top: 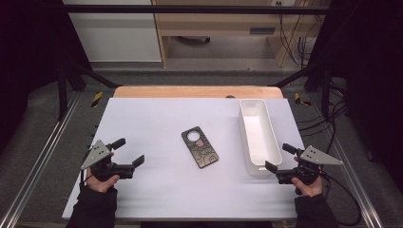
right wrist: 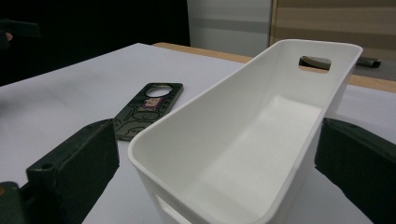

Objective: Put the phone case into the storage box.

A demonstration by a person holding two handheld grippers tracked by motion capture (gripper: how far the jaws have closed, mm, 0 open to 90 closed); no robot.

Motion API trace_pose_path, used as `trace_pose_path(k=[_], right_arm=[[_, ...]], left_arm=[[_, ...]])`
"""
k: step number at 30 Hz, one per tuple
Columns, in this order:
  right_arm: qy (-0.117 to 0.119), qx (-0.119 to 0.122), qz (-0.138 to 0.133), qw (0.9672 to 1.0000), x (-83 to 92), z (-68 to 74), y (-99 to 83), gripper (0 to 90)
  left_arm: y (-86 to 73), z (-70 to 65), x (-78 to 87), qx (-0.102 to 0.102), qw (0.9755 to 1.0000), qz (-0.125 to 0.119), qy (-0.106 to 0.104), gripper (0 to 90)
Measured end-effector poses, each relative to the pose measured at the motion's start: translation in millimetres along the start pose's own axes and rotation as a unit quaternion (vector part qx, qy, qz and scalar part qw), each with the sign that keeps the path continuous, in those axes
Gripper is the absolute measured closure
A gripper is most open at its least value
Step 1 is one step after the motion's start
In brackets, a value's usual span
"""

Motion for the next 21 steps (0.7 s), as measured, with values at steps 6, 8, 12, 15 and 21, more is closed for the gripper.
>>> trace_pose_path(k=[6, 8, 12, 15, 21], right_arm=[[0.001, 0.000, 0.001, 1.0000, 0.3, 0.7, -0.1, 0.3], [0.002, 0.001, 0.000, 1.0000, 0.4, 0.8, -0.1, 0.3], [0.002, 0.001, 0.001, 1.0000, 0.5, 1.0, 0.0, 0.3], [0.001, 0.001, 0.001, 1.0000, 0.8, 0.9, 0.3, 0.3], [0.002, 0.001, 0.000, 1.0000, 0.8, 1.4, 0.6, 0.3]], left_arm=[[2.7, -1.9, 0.1, -0.002, 1.0000, -0.001, 0.001, 1.1], [4.3, -3.1, -0.3, -0.002, 1.0000, -0.003, 0.001, 1.1], [5.8, -6.8, -2.4, -0.003, 1.0000, 0.000, -0.002, 1.0], [7.3, -9.8, -3.4, -0.003, 1.0000, 0.000, -0.004, 1.0], [9.6, -15.2, -6.6, -0.003, 1.0000, 0.002, -0.007, 1.1]])
Point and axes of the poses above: each handheld gripper's, and its own axes: x roughly backward along the jaws, y roughly out of its top, z roughly to its left, the point moved 9 cm from there along -x, roughly forward along the jaws, and after that the axes turned 2 degrees about y, right-handed, at the moved point
